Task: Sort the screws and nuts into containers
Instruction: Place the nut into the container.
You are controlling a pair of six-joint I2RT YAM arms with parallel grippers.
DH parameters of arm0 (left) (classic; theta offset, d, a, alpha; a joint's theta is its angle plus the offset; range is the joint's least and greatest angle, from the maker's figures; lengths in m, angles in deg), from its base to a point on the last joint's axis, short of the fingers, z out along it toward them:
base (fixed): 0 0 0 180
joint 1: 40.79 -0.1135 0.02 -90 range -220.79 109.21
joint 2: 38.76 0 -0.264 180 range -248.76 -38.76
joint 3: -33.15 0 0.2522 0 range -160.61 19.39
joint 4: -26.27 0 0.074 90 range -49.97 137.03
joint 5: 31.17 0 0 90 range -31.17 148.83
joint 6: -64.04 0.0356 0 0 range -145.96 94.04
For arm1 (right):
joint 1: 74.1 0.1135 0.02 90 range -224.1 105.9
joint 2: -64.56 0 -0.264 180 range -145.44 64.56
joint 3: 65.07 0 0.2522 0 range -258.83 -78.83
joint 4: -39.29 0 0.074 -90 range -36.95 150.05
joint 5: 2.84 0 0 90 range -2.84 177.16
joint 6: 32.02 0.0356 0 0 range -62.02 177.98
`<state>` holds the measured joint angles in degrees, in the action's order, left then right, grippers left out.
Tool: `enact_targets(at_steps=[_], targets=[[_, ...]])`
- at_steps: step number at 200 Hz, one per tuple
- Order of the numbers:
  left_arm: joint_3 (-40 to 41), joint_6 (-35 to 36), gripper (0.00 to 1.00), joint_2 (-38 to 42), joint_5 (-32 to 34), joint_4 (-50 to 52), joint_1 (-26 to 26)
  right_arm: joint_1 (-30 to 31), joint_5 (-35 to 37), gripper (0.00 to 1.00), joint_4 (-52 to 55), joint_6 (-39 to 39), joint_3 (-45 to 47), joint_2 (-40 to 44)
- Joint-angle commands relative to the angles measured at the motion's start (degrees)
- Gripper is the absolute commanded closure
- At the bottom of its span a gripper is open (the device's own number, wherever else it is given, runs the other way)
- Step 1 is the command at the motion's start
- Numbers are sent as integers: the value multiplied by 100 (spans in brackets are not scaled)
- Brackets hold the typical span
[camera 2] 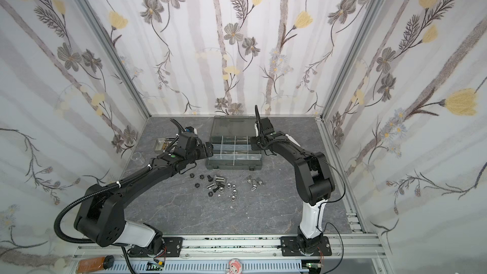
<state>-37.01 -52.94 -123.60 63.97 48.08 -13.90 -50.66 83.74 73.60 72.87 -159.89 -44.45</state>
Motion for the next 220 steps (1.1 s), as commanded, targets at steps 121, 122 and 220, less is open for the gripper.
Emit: enact_targets(at_steps=[121, 122, 220], targets=[[-270, 149, 0, -420, -274, 59, 9, 20, -357, 67, -452, 92, -182, -538], [-273, 154, 0, -420, -276, 66, 9, 20, -359, 67, -449, 92, -178, -536], [-607, 431, 0, 72, -138, 925, 9, 125, -48, 60, -49, -9, 244, 767]])
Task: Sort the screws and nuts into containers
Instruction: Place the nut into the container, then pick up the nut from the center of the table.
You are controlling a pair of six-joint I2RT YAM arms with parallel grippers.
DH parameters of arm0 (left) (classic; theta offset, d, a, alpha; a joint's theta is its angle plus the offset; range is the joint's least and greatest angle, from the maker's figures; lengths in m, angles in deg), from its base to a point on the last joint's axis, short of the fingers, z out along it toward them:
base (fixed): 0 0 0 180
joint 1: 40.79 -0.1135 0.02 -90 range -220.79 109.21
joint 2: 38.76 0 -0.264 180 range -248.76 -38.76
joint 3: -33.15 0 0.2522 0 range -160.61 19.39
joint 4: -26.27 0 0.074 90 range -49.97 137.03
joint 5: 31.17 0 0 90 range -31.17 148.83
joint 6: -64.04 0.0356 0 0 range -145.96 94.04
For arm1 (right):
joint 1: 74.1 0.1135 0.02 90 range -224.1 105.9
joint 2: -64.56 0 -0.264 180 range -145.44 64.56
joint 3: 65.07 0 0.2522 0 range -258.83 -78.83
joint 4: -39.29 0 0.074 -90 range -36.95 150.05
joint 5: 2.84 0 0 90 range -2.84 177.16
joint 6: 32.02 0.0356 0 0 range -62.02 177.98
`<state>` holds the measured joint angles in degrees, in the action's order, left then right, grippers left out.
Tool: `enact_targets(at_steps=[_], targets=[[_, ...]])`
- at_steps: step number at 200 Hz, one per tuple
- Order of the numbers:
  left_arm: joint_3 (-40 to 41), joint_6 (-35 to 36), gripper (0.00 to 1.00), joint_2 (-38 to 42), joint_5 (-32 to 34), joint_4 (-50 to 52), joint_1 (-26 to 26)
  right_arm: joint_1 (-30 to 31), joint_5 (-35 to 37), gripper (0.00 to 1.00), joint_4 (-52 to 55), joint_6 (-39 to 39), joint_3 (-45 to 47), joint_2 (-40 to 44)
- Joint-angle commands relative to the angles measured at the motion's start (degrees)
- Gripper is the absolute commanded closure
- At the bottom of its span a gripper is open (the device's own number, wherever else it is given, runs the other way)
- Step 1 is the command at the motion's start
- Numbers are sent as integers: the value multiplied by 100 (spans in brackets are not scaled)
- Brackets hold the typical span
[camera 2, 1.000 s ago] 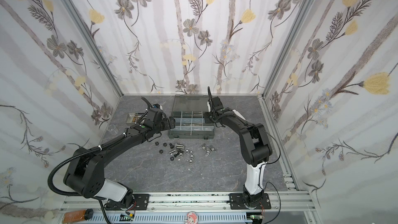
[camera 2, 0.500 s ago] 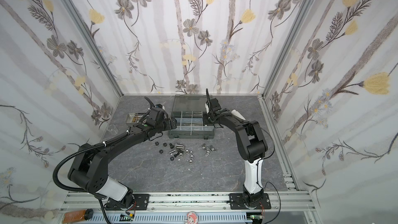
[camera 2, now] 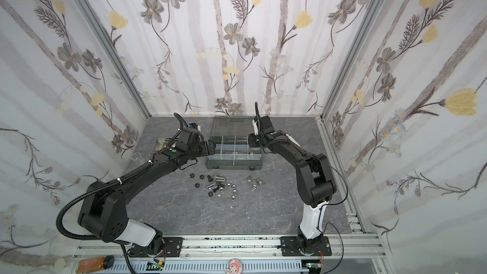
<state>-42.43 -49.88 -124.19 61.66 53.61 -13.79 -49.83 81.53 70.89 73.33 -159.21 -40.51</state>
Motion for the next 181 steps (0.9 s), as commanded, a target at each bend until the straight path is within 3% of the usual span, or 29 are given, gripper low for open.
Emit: enact_targets(at_steps=[1, 108, 181], targets=[[-61, 125, 0, 140, 95, 377, -2, 42, 173, 60, 222, -55, 176, 374], [555, 15, 0, 1180, 6, 663, 225, 425, 334, 68, 630, -158, 1634, 2536], [862, -85, 1, 1313, 144, 826, 1096, 543, 319, 69, 535, 82, 2940, 3480]])
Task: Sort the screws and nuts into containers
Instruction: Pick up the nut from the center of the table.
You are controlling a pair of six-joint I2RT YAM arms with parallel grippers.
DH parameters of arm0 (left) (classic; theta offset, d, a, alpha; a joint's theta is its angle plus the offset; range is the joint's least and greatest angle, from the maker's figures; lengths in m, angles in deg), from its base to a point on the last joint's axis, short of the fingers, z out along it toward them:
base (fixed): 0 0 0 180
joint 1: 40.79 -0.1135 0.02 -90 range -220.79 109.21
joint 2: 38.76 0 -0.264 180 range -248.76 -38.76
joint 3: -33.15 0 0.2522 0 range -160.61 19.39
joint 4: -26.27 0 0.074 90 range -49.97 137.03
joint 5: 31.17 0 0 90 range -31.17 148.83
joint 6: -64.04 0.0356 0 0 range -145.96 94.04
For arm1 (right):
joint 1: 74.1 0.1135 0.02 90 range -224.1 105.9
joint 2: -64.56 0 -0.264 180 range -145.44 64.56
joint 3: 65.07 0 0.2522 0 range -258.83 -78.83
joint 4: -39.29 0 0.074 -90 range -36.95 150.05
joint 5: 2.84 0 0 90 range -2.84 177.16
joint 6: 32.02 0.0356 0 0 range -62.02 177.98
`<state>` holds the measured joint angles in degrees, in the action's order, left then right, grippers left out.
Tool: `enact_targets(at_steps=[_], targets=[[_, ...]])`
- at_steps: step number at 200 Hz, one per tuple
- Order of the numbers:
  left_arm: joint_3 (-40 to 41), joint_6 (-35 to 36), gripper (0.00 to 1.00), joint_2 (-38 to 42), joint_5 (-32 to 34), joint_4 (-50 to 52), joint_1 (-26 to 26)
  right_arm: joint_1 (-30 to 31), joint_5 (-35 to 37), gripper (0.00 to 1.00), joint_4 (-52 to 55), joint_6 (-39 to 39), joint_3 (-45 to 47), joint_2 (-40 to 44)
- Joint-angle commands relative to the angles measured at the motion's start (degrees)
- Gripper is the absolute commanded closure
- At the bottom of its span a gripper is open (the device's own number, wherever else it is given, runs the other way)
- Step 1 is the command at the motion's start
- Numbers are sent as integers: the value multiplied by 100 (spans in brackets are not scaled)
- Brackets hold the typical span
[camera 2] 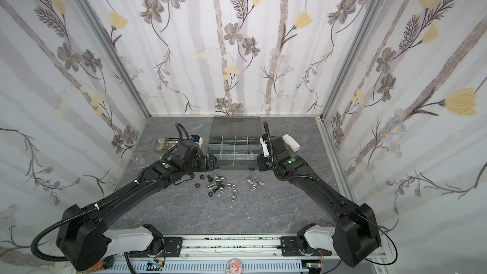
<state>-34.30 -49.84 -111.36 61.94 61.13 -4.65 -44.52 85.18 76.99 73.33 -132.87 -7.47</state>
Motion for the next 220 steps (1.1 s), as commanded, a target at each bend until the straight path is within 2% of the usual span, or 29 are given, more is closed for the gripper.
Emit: enact_targets(at_steps=[1, 36, 94, 151, 169, 220], targets=[[50, -90, 1, 28, 113, 72, 182, 12, -51, 69, -79, 82, 324, 182], [148, -133, 2, 166, 111, 70, 379, 13, -316, 72, -76, 3, 770, 50], [639, -299, 0, 229, -43, -339, 399, 81, -377, 72, -442, 185, 1260, -323], [1127, -468, 0, 404, -102, -875, 401, 170, -330, 70, -676, 197, 1222, -848], [1185, -462, 0, 379, -96, -921, 394, 162, -296, 67, -708, 174, 1160, -979], [1230, -442, 0, 272, -108, -1029, 396, 163, -311, 66, -732, 82, 895, -1399]])
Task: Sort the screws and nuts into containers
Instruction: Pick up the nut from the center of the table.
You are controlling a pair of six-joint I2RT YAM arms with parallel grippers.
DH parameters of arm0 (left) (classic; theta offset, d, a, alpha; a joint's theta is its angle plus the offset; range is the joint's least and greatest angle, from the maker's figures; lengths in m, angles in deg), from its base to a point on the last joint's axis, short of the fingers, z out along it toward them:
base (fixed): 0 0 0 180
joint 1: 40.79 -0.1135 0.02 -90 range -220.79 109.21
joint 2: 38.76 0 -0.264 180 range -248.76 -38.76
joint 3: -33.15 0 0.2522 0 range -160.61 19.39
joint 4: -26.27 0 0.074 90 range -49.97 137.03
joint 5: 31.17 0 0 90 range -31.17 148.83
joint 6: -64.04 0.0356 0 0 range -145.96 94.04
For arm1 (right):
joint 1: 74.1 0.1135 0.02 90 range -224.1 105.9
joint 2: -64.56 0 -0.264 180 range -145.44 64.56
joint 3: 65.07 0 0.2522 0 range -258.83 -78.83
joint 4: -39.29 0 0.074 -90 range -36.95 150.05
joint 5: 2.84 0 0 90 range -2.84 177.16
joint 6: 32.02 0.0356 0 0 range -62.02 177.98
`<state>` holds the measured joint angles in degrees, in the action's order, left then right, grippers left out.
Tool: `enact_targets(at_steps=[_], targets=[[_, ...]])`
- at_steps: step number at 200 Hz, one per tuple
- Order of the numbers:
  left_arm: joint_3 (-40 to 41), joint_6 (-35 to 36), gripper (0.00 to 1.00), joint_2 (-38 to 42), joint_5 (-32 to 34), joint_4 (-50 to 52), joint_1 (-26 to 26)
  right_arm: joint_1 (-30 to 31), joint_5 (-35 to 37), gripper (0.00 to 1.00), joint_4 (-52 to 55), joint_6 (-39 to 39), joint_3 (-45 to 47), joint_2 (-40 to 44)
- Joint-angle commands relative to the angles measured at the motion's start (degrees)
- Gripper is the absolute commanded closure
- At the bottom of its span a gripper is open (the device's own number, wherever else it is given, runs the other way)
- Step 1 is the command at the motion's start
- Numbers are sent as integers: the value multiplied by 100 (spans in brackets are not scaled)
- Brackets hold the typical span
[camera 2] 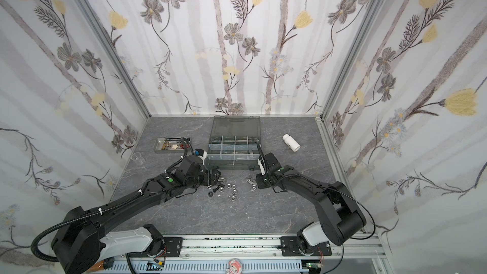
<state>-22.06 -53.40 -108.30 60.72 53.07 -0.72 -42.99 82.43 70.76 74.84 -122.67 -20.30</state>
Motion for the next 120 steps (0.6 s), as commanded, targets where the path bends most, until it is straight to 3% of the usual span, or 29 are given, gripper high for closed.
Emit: enact_targets(at_steps=[1, 72, 120], targets=[[6, -82, 0, -34, 14, -223, 2, 9, -40, 66, -110, -69, -125, -117], [133, -110, 0, -16, 33, -282, 9, 62, -160, 64, -225, -104, -125, -359], [199, -130, 0, 43, 51, -293, 4, 181, -90, 68, -168, -104, -122, -420]])
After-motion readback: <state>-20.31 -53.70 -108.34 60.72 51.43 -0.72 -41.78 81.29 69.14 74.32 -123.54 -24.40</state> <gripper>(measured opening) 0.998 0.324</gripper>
